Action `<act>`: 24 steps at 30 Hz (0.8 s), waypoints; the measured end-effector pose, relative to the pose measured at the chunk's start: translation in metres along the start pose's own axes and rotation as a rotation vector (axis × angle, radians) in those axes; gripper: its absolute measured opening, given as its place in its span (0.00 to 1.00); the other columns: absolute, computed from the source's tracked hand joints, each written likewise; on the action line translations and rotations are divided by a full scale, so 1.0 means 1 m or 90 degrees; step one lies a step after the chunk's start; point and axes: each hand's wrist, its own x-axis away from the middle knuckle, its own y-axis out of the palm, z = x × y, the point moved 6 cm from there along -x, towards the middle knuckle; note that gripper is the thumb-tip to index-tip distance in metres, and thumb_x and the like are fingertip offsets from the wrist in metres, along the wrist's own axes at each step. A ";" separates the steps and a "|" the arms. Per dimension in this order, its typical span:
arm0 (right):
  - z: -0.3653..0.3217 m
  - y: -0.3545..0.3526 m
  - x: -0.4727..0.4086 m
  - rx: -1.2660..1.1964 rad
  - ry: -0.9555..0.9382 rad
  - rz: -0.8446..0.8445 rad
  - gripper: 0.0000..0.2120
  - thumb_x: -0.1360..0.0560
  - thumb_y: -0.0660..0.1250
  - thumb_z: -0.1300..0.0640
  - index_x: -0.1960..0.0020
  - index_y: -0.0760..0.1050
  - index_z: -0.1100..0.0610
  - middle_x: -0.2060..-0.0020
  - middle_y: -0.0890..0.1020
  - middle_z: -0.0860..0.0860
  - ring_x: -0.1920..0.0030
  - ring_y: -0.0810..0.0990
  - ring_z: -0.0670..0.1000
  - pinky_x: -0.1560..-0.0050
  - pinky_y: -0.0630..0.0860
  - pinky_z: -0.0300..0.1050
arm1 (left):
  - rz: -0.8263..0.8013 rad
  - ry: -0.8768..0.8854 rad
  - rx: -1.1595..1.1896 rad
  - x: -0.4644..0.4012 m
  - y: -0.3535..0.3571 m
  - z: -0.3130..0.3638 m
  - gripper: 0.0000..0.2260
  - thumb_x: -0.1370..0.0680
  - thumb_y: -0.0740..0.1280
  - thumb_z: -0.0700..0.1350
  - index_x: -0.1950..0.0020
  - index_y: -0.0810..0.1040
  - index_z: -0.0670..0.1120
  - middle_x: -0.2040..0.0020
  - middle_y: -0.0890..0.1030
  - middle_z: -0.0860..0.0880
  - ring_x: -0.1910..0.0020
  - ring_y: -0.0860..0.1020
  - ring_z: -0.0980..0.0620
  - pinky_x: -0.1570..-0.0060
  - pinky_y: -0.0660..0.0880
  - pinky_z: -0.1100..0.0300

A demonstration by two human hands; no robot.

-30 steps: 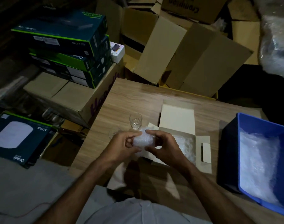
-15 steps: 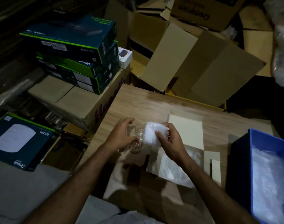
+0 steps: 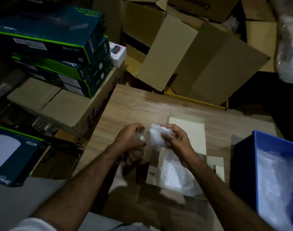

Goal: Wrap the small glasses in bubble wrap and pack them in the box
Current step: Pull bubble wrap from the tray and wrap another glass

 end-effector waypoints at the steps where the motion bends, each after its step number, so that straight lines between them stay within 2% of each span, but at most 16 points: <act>1: -0.004 -0.002 0.002 -0.024 0.012 0.005 0.14 0.21 0.66 0.69 0.36 0.77 0.62 0.46 0.84 0.59 0.52 0.85 0.54 0.60 0.83 0.44 | 0.007 0.027 0.017 0.000 -0.001 0.007 0.25 0.40 0.81 0.48 0.45 0.82 0.53 0.51 0.85 0.56 0.51 0.83 0.58 0.51 0.81 0.51; 5: -0.019 -0.015 0.012 -0.026 0.039 0.024 0.14 0.23 0.70 0.66 0.38 0.79 0.58 0.47 0.86 0.58 0.51 0.87 0.57 0.57 0.83 0.47 | 0.036 0.120 0.026 0.009 -0.009 0.042 0.32 0.39 0.81 0.51 0.36 0.79 0.58 0.47 0.77 0.53 0.48 0.79 0.55 0.47 0.80 0.51; 8: -0.032 -0.027 0.020 0.012 0.006 0.025 0.10 0.22 0.70 0.64 0.42 0.80 0.59 0.49 0.87 0.58 0.49 0.86 0.61 0.53 0.84 0.53 | 0.038 0.160 0.055 0.024 -0.016 0.064 0.34 0.36 0.81 0.47 0.32 0.77 0.59 0.47 0.71 0.52 0.48 0.76 0.57 0.46 0.80 0.59; 11: -0.051 -0.033 0.029 0.124 -0.107 0.001 0.06 0.20 0.69 0.61 0.43 0.80 0.57 0.50 0.86 0.56 0.49 0.85 0.60 0.48 0.83 0.59 | 0.024 0.198 0.036 0.038 -0.019 0.083 0.37 0.34 0.80 0.42 0.27 0.74 0.58 0.48 0.69 0.51 0.49 0.74 0.60 0.46 0.76 0.68; 13: -0.064 -0.031 0.038 0.243 -0.204 -0.027 0.07 0.21 0.72 0.58 0.44 0.81 0.54 0.50 0.86 0.52 0.49 0.85 0.54 0.48 0.83 0.60 | 0.009 0.212 0.029 0.047 -0.018 0.092 0.38 0.33 0.80 0.42 0.25 0.72 0.57 0.47 0.70 0.52 0.48 0.73 0.61 0.46 0.75 0.69; 16: -0.072 -0.033 0.053 0.391 -0.272 0.028 0.12 0.27 0.78 0.54 0.48 0.78 0.47 0.56 0.84 0.46 0.57 0.83 0.46 0.59 0.82 0.51 | 0.004 0.217 0.026 0.058 -0.015 0.107 0.38 0.35 0.81 0.44 0.27 0.73 0.56 0.44 0.74 0.54 0.45 0.75 0.62 0.46 0.76 0.68; 19: -0.078 -0.036 0.065 0.415 -0.309 0.055 0.10 0.30 0.80 0.54 0.56 0.79 0.48 0.62 0.84 0.45 0.64 0.81 0.45 0.65 0.78 0.46 | 0.023 0.181 0.085 0.066 -0.015 0.114 0.31 0.37 0.83 0.44 0.37 0.77 0.54 0.44 0.80 0.55 0.46 0.80 0.59 0.49 0.81 0.61; 21: -0.078 -0.036 0.072 0.399 -0.307 0.013 0.07 0.30 0.80 0.58 0.58 0.83 0.50 0.61 0.86 0.45 0.62 0.83 0.44 0.63 0.77 0.42 | 0.010 0.167 0.134 0.071 -0.014 0.117 0.27 0.37 0.83 0.43 0.42 0.79 0.53 0.46 0.82 0.55 0.47 0.81 0.57 0.50 0.81 0.59; 23: -0.081 -0.038 0.079 0.416 -0.317 -0.055 0.06 0.29 0.79 0.61 0.56 0.86 0.52 0.55 0.87 0.45 0.55 0.84 0.43 0.56 0.77 0.37 | -0.021 0.164 0.166 0.078 -0.011 0.120 0.25 0.36 0.83 0.43 0.42 0.79 0.53 0.45 0.82 0.54 0.44 0.82 0.54 0.46 0.81 0.56; 24: -0.081 -0.039 0.083 0.419 -0.311 -0.102 0.06 0.28 0.78 0.62 0.53 0.87 0.53 0.51 0.86 0.46 0.51 0.84 0.44 0.53 0.78 0.37 | -0.032 0.164 0.179 0.082 -0.009 0.123 0.26 0.35 0.83 0.42 0.40 0.80 0.52 0.43 0.83 0.53 0.42 0.81 0.53 0.44 0.81 0.54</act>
